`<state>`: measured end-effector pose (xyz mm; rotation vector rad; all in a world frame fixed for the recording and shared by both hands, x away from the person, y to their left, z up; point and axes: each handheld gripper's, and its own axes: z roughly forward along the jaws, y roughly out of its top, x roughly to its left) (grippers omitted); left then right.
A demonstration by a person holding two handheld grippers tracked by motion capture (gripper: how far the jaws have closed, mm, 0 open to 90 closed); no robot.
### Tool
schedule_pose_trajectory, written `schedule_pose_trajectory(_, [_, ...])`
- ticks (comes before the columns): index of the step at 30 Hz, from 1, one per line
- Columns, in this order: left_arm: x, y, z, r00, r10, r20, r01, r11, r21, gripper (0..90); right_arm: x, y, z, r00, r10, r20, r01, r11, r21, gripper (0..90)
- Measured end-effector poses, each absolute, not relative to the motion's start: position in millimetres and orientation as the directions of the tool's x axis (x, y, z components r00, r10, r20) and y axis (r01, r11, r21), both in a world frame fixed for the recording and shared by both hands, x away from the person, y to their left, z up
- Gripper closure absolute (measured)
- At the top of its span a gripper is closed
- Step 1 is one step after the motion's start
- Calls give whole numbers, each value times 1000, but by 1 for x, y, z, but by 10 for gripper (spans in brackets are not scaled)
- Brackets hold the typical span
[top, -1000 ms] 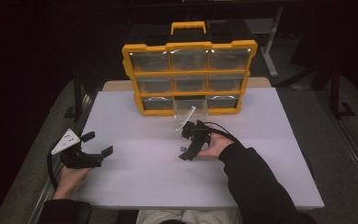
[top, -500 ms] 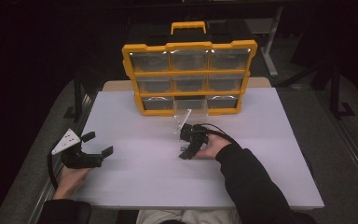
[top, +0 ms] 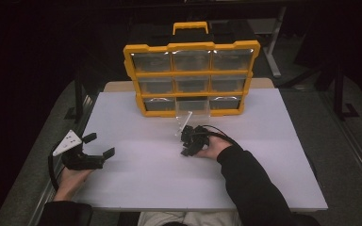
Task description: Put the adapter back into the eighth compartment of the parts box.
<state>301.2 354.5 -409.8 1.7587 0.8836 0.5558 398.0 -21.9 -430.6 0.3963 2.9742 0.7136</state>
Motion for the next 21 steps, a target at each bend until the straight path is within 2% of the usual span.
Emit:
schedule_pose_trajectory(5, [301, 354, -410, 621, 783, -45, 301, -185, 936, 0, 399, -23, -430, -965, 260, 2, 232, 858, 458, 745])
schedule_pose_trajectory(21, [302, 354, -410, 622, 782, -44, 304, -189, 934, 0, 399, -29, -422, -961, 276, -10, 238, 847, 476, 752])
